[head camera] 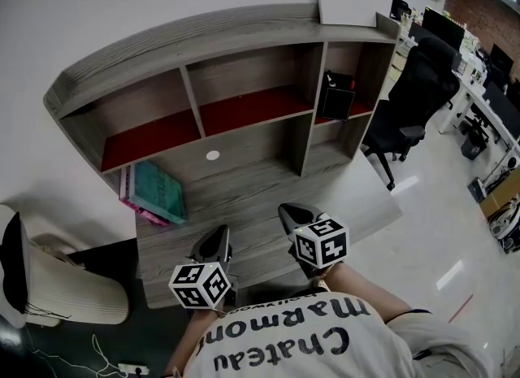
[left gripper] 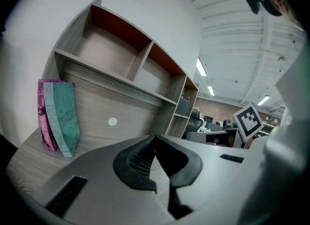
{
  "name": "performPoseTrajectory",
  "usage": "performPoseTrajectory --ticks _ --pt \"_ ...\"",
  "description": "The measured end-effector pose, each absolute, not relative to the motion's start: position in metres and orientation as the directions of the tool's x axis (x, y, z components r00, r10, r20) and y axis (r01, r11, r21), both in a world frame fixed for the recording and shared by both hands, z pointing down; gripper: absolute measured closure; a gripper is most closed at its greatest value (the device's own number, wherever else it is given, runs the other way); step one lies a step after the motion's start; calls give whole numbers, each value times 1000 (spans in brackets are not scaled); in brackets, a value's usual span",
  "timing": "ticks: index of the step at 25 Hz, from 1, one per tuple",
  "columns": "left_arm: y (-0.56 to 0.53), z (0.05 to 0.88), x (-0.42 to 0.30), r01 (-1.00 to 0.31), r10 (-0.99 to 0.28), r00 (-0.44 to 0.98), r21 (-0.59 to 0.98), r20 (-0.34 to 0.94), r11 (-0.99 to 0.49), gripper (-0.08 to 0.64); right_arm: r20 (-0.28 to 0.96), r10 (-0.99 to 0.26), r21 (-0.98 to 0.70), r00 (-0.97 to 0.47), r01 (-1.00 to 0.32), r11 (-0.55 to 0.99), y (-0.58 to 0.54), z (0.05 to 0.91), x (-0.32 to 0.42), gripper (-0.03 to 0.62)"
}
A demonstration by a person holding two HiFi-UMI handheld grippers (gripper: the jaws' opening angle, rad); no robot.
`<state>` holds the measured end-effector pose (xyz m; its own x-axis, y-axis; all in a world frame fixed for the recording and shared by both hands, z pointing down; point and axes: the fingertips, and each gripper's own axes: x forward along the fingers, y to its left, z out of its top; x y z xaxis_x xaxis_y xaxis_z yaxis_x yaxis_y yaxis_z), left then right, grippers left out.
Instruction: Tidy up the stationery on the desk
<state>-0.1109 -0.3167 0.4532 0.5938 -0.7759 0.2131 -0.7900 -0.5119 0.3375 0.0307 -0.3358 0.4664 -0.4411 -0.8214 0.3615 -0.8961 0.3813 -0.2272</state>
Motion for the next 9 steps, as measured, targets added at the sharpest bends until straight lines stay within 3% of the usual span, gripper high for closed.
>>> performPoseTrajectory --ticks 9 --pt "-317 454 -108 -789 -774 596 333 213 -516 546 370 -816 -242 -444 -894 376 -334 472 32 581"
